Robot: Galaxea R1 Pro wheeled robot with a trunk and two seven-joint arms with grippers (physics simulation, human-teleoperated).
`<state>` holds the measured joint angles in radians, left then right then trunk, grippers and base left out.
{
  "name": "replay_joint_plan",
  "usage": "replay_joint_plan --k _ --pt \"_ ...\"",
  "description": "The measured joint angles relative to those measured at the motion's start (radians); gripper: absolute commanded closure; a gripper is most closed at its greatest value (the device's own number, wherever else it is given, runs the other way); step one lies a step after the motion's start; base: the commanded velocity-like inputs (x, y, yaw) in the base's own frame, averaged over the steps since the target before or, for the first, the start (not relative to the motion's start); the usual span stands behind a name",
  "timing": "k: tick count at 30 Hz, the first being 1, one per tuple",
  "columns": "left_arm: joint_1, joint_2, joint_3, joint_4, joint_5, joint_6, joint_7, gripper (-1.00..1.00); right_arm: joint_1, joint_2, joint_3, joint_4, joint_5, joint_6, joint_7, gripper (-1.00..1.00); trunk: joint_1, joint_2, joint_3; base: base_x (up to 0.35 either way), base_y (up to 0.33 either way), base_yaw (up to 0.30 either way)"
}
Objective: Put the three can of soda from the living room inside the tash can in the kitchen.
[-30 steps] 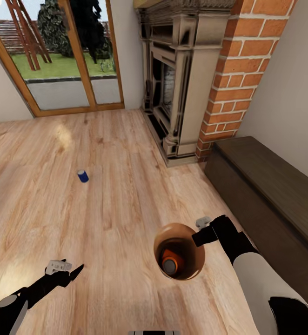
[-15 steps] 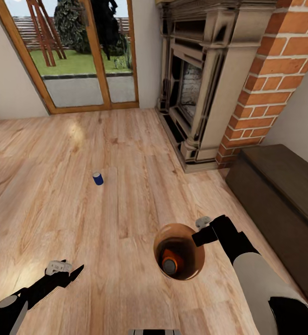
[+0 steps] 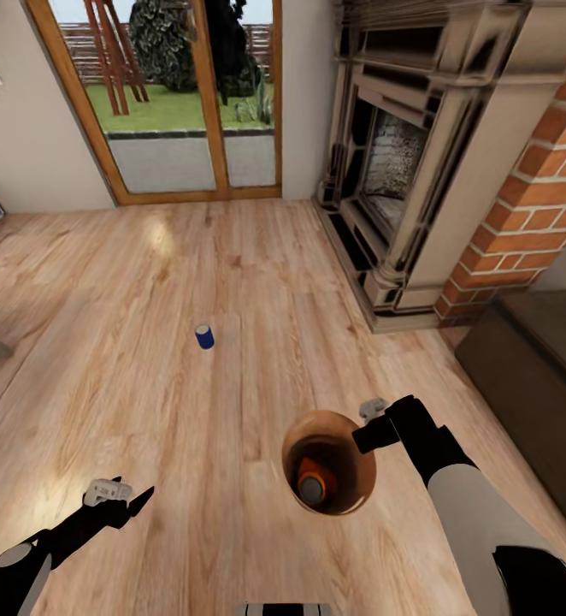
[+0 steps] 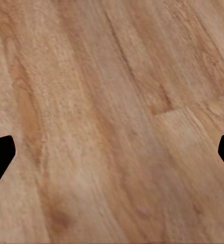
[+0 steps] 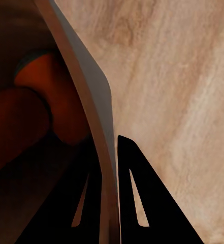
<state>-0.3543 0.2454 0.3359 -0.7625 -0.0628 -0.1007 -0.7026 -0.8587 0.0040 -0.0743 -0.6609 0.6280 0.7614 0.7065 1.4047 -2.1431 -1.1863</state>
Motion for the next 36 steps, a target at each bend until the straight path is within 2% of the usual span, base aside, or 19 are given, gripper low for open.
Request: replay_joint_plan --k 17,36 --pt "0.000 0.000 0.000 0.000 0.000 -0.002 0.000 -1.00 0.000 0.008 -0.002 0.000 0.001 -0.001 0.000 1.00 0.000 0.000 -0.012 0.317 0.042 0.114" --pt "0.000 0.000 -0.002 0.002 -0.002 -0.004 0.000 -1.00 0.000 0.011 0.000 0.000 -0.002 -0.003 0.001 1.00 0.000 0.000 -0.006 0.325 0.030 -0.071"
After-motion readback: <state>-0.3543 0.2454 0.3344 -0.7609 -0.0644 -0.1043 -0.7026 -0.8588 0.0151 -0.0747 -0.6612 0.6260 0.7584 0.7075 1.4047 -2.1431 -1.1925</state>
